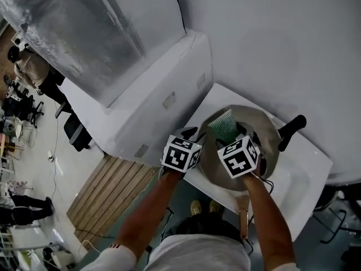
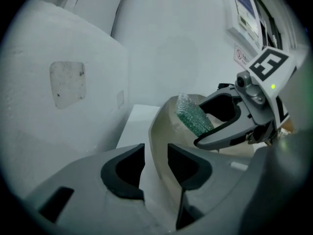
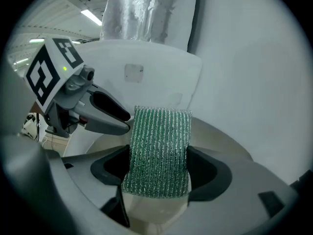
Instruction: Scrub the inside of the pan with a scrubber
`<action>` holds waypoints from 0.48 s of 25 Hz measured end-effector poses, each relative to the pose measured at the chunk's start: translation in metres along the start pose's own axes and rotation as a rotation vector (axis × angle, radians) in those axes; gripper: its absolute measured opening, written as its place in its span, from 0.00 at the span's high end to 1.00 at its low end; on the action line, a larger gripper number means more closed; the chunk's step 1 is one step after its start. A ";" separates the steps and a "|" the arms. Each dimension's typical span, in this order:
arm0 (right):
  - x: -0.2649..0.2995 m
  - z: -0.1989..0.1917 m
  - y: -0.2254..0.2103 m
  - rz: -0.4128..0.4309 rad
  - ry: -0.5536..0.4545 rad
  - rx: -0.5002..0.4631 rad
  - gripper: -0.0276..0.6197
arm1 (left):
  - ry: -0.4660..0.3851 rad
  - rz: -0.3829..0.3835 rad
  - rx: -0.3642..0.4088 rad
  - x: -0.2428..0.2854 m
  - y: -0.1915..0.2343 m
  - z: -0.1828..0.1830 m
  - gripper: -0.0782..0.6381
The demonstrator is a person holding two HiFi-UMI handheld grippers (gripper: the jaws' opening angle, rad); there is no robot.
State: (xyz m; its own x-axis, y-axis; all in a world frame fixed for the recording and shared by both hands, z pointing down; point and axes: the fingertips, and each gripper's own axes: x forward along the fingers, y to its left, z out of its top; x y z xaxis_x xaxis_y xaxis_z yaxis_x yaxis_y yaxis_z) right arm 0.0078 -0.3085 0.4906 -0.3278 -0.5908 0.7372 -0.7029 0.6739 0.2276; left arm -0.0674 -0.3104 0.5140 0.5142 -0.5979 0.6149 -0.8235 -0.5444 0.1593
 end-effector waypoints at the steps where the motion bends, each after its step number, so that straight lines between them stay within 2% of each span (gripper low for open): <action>1: 0.005 -0.002 0.003 0.006 0.013 -0.006 0.41 | 0.006 -0.001 -0.001 0.002 0.001 -0.002 0.68; 6: 0.024 -0.012 0.013 0.032 0.069 -0.028 0.41 | 0.026 -0.003 -0.012 0.009 0.004 -0.012 0.69; 12: 0.037 -0.018 0.020 0.040 0.107 -0.050 0.41 | 0.026 -0.002 -0.020 0.012 0.005 -0.016 0.76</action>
State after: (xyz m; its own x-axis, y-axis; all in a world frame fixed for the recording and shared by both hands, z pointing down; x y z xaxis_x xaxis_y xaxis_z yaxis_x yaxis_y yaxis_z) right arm -0.0070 -0.3088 0.5341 -0.2837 -0.5138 0.8097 -0.6576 0.7187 0.2257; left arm -0.0694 -0.3112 0.5346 0.5093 -0.5813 0.6346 -0.8276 -0.5332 0.1758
